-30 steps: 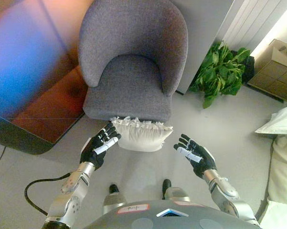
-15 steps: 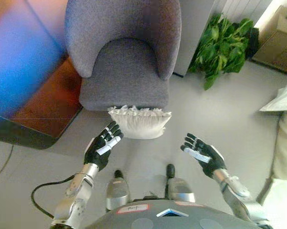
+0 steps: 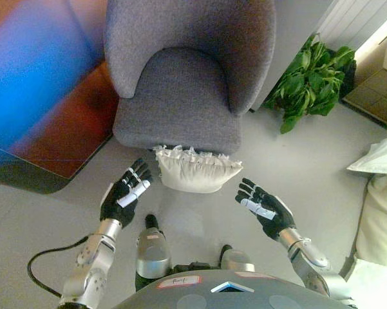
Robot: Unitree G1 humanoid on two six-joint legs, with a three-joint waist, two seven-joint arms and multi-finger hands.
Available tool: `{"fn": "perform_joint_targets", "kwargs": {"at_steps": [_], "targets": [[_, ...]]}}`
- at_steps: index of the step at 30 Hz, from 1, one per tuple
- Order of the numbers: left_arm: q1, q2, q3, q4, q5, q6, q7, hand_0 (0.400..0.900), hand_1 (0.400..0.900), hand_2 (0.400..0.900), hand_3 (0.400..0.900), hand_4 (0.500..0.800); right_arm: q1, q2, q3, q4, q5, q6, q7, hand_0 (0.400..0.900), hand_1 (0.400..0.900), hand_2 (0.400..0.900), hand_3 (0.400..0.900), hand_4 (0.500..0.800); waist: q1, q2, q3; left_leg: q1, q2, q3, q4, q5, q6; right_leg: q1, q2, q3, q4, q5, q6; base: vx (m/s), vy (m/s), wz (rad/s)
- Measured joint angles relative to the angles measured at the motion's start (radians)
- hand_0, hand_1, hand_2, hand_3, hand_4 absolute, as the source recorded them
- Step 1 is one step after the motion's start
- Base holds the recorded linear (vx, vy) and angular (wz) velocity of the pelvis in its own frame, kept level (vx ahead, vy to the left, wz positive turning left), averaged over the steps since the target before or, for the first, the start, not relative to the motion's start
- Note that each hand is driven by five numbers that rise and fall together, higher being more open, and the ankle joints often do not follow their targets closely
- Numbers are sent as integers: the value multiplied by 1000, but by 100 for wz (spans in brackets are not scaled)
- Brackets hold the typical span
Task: Pick up the pillow and put it on the sofa.
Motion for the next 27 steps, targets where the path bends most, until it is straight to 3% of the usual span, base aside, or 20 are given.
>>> {"fn": "perform_joint_targets", "kwargs": {"at_steps": [3, 4, 5, 6, 9, 11, 13, 17, 19, 21, 22, 23, 25, 27], "targets": [[-40, 9, 15, 2, 1, 3, -7, 900, 900, 900, 900, 800, -2, 17, 1, -35, 0, 1, -21, 900, 900, 900, 900, 800, 6, 5, 2, 8, -16, 1, -3, -27, 21, -73, -22, 1, 150, 40, 26, 333, 327, 15], [-46, 9, 14, 5, 3, 4, -10, 900, 900, 900, 900, 800, -10, 19, -1, -45, -1, -3, -31, 900, 900, 900, 900, 800, 3, 8, 7, 7, -29, -12, 22, -66, 31, -143, -50, 9, 297, 44, 25, 328, 233, 6], [-43, 8, 11, 9, 5, 14, -10, 900, 900, 900, 900, 800, -18, 21, 4, -44, -5, -3, -45, 900, 900, 900, 900, 800, -2, 13, 4, 34, -41, -25, 0, -80, 41, -214, -85, 15, 437, 97, 4, 274, 91, 2], [-25, 8, 8, 11, 5, 26, -9, 900, 900, 900, 900, 800, -14, 20, 8, -44, -10, -3, -50, 900, 900, 900, 900, 800, -16, 31, -5, 79, -44, -22, -40, -73, 56, -224, -89, 22, 475, 158, -15, 266, -2, 11], [-4, 35, 12, 10, 5, 26, -6, 900, 900, 900, 900, 800, 3, 20, 17, -48, -20, -13, -47, 900, 900, 900, 900, 800, -20, 41, -34, 131, -54, -21, -112, -57, 70, -269, -66, -18, 513, 125, -12, 209, -132, 27], [-13, 42, 9, 10, 5, 32, 8, 900, 900, 900, 900, 800, 3, 17, 18, -44, -33, -22, -47, 900, 900, 900, 900, 800, -27, 48, -33, 136, -55, -30, -128, -57, 74, -297, -60, -69, 453, 114, -19, 253, -250, 36], [-16, 40, 3, 10, 5, 34, 26, 900, 900, 900, 900, 800, 1, 16, 19, -28, -47, -34, -44, 900, 900, 900, 900, 800, -52, 57, -29, 156, -58, -44, -138, -54, 71, -281, -69, -76, 296, 118, -12, 313, -298, 41], [-32, 41, -24, 15, 5, 33, 42, 900, 900, 900, 900, 800, 1, -8, 26, -13, -101, -44, -51, 900, 900, 900, 900, 800, -113, 45, -36, 187, -80, -111, -174, -45, 44, -236, -99, 7, -66, 192, 82, 324, -241, 76], [-37, 56, -37, 12, 5, 33, 42, 900, 900, 900, 900, 800, 9, -19, 29, -10, -139, -42, -57, 900, 900, 900, 900, 800, -143, 27, -43, 188, -84, -173, -170, -49, 16, -217, -94, 83, -98, 198, 79, 240, -136, 40], [-16, 120, -37, -6, 11, 29, 46, 900, 900, 900, 900, 800, 25, -33, 52, -10, -235, -32, -60, 900, 900, 900, 900, 800, -140, -36, -82, 189, -85, -173, -173, -58, -40, -183, -79, 73, -105, 192, 60, 182, -74, 21], [-18, 116, -44, 17, 14, 31, 56, 900, 900, 900, 900, 800, 16, -56, 51, 12, -276, -19, -63, 900, 900, 900, 900, 800, -133, -35, -98, 202, -54, -154, -166, -59, -64, -161, -62, 74, -110, 179, 53, 164, -82, 24], [-2, 103, -45, 6, 14, 32, 64, 900, 900, 900, 900, 800, 3, -100, 48, 19, -326, 1, -69, 900, 900, 900, 900, 800, -118, 1, -97, 201, -6, -143, -159, -58, -100, -155, -26, 64, -115, 181, 62, 157, -100, 25], [13, 68, -49, -2, 15, 33, 64, 900, 900, 900, 900, 800, -16, -179, 31, 21, -447, 12, -83, 900, 900, 900, 900, 800, -100, 66, -96, 194, 66, -144, -160, -48, -95, -149, 47, 38, -138, 181, 28, 110, -89, 23], [14, 38, -53, -3, 33, 33, 63, 900, 900, 900, 900, 800, -62, -261, 31, 34, -558, 39, -86, 900, 900, 900, 900, 800, -104, 97, -88, 198, 93, -131, -182, -20, -73, -134, 75, 9, -150, 181, 13, 95, -83, 22]]}}
